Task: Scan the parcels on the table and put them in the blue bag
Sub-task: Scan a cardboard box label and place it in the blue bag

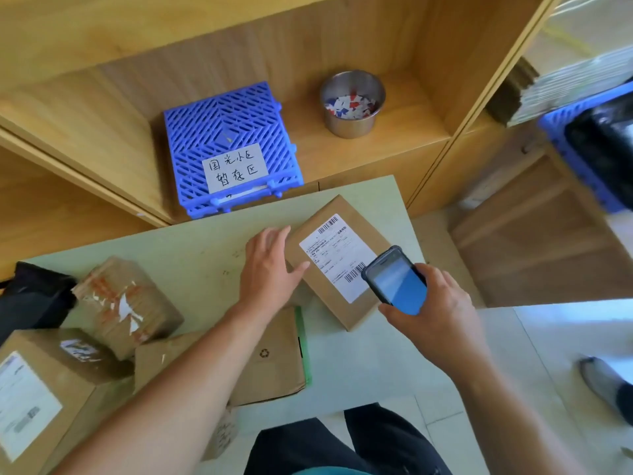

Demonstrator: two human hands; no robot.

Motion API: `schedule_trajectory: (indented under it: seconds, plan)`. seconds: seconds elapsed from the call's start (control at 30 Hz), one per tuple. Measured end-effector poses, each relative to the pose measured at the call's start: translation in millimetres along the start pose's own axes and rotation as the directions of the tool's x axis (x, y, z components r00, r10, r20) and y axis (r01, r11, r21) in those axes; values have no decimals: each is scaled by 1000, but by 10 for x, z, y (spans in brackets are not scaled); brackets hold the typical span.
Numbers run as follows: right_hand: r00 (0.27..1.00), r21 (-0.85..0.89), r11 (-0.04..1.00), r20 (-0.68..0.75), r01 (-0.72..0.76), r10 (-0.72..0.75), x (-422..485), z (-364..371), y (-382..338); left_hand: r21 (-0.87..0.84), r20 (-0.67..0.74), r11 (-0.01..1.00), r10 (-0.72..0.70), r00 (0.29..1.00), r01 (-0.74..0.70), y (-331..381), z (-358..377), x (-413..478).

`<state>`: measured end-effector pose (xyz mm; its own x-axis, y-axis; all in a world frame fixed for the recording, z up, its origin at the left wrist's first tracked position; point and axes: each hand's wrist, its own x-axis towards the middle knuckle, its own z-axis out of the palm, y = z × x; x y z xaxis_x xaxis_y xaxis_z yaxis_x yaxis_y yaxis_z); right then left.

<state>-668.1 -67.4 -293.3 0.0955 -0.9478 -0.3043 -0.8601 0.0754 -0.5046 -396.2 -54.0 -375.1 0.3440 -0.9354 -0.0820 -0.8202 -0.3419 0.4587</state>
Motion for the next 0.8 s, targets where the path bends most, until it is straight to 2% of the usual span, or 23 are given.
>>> schedule_trajectory:
  seconds: [0.1, 0.23, 0.43, 0.8]
  plan:
    - [998, -155, 987, 46, -43, 51, -52, 15, 102, -49, 206, 991, -109, 973, 121, -12, -21, 300]
    - [991, -320, 943, 62, -92, 118, -138, 4, 252, -65, 364, 979, -157, 918, 193, 50, -15, 471]
    - [990, -364, 925, 42, -107, 132, -205, 17, 340, -88, 324, 967, -197, 925, 237, 160, -64, 426]
    - [990, -391, 919, 96, -54, 99, -250, -118, 237, -121, 233, 974, -161, 959, 193, 145, -207, 399]
